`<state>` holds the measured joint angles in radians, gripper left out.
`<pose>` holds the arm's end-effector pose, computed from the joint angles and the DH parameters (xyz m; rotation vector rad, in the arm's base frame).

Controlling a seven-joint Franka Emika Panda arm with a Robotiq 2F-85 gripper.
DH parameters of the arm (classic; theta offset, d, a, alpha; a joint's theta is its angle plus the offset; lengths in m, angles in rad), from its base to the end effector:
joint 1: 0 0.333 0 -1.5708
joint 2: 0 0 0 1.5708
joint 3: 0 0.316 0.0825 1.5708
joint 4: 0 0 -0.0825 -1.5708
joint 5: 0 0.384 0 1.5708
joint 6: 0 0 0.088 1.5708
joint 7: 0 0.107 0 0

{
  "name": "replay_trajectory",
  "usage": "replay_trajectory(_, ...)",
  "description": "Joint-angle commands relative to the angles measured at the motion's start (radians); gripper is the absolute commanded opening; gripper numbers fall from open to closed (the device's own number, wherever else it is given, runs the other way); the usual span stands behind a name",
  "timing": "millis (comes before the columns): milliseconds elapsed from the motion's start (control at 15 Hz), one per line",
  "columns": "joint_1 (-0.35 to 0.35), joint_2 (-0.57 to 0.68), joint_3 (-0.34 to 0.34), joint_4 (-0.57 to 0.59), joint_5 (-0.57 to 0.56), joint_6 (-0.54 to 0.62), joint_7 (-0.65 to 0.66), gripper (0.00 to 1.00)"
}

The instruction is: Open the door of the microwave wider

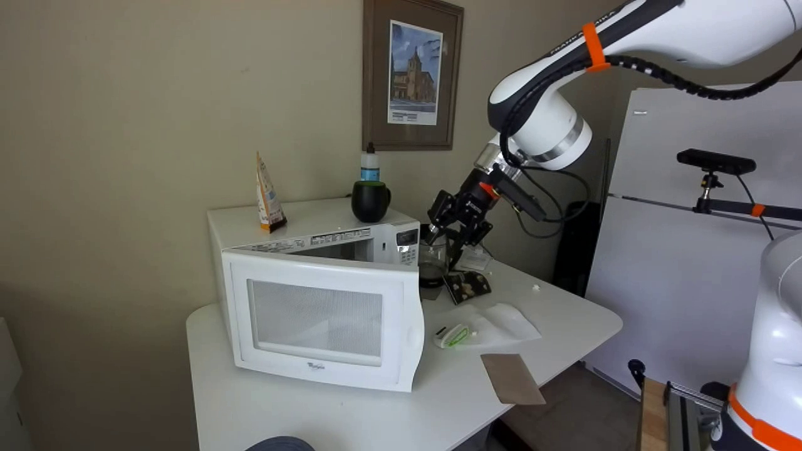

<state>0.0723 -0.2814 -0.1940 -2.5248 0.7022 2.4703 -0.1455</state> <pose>0.4495 -0.0566 0.3974 -2.5292 0.6313 -0.3567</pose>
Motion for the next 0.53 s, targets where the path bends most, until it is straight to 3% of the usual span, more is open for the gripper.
replay_trajectory(0,-0.002,0.123,0.024,0.071,0.143,0.088,-0.048,0.35)
replay_trajectory(267,-0.019,0.210,0.053,0.122,0.266,0.107,-0.096,0.04)
replay_trajectory(467,-0.034,0.254,0.081,0.145,0.307,0.088,-0.113,0.00)
